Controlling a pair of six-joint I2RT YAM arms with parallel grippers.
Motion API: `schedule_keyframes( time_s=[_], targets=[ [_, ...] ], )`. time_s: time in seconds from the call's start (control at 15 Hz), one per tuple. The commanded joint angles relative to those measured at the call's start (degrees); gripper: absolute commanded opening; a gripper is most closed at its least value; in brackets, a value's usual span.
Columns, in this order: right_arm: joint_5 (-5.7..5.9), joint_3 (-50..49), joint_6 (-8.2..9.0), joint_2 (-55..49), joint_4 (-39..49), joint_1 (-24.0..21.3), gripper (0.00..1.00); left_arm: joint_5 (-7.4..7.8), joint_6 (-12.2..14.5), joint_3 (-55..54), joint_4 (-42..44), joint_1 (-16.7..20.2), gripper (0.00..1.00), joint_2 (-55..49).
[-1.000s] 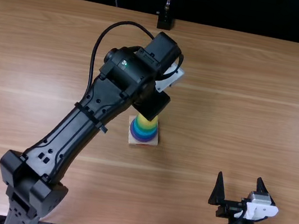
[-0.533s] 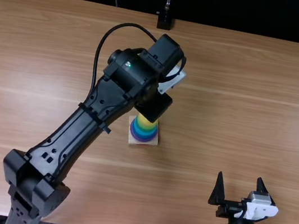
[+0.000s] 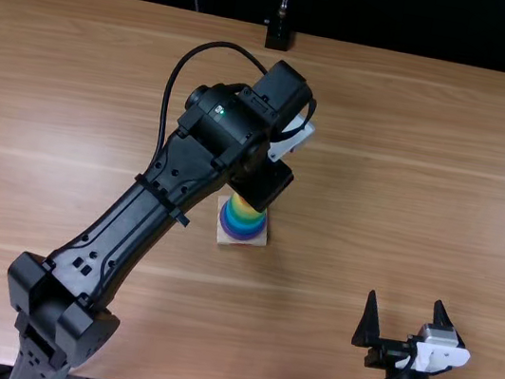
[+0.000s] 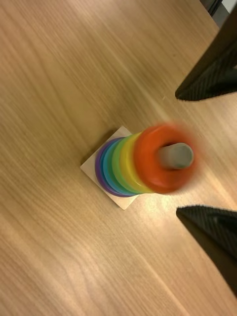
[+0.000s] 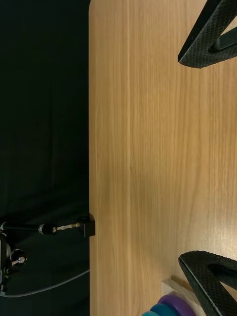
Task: Build the Hanoi tower: stack the rings onto the peg from bottom to top in this color order: purple, dark blue, light blue, dark green, light green, yellow, orange.
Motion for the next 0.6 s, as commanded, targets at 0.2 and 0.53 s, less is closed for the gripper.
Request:
schedule_keyframes(
  time_s=[0.2,0.53],
  targets=[
    [0.51,-0.6,0.14,-0.7,0.3,-0.5,1.00,0.25,-0.3,-1.4,0.7,0.9,1.00,0.5],
    [0.51,-0.6,0.14,-0.7,0.3,-0.5,1.00,-0.70,-0.1,-6.6,11.2,8.2,1.00,-12.5]
  ],
)
